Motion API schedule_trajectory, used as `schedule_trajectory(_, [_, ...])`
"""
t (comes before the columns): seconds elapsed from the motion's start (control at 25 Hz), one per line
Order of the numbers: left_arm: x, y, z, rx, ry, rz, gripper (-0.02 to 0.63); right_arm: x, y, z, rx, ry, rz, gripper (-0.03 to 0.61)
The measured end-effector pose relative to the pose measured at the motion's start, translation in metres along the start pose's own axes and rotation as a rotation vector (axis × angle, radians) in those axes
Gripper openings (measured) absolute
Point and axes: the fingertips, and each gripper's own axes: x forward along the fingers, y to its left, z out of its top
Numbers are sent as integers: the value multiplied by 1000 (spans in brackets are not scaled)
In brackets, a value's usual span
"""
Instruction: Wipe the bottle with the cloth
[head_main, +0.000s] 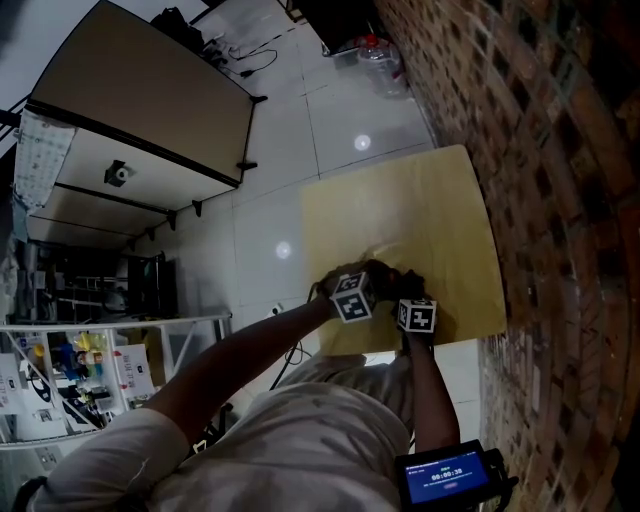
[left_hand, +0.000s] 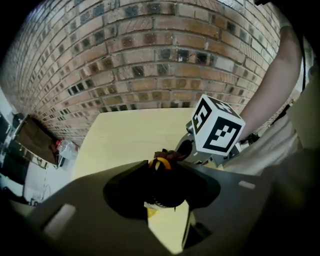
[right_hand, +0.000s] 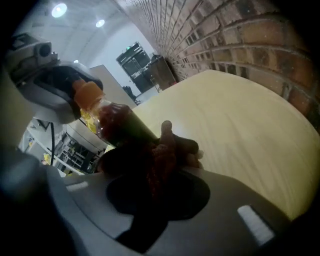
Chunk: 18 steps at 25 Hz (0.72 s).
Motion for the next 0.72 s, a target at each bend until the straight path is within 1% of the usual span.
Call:
schedule_trajectory(0.08, [0,2,0,-20,3,7,187,-1,-1,1,21,19,-7,77])
schedule_trajectory(0.12, [1,2,0,-27,9,11,187,-5,-2,1,37,5,0,77])
schedule_trajectory(0.16, [2,1,0,-33,15,15,187,-12,-2,3,50,-27,15,77])
schedule_trajectory(0.24, [3,1,2,-58,24,26,187,-33,3,10,55,-125,58,77])
schedule_trajectory(0.28, [2,2,3,-78,26,34,186,-45,11,15,40,-177,88,77])
schedule_trajectory(0.36, [0,5,3,-129,26,46,186,-64,39,24,-30,-264,172,77])
schedule_trajectory(0.44, [-2,7,4,-169,20,50,187,-72,68,26,-125,-308,247,77])
schedule_trajectory(0.48, [-2,8,5,-175,16,48,187,-72,78,26,-158,-314,266,77])
schedule_trajectory(0.56, [-2,8,6,-163,7,43,187,-63,85,27,-170,-298,263,77])
schedule_trajectory(0.64, [0,8,6,-149,5,36,187,-47,82,25,-160,-259,242,77])
schedule_trajectory(0.72, [1,7,4,-155,17,27,187,-26,78,14,-166,-197,216,75])
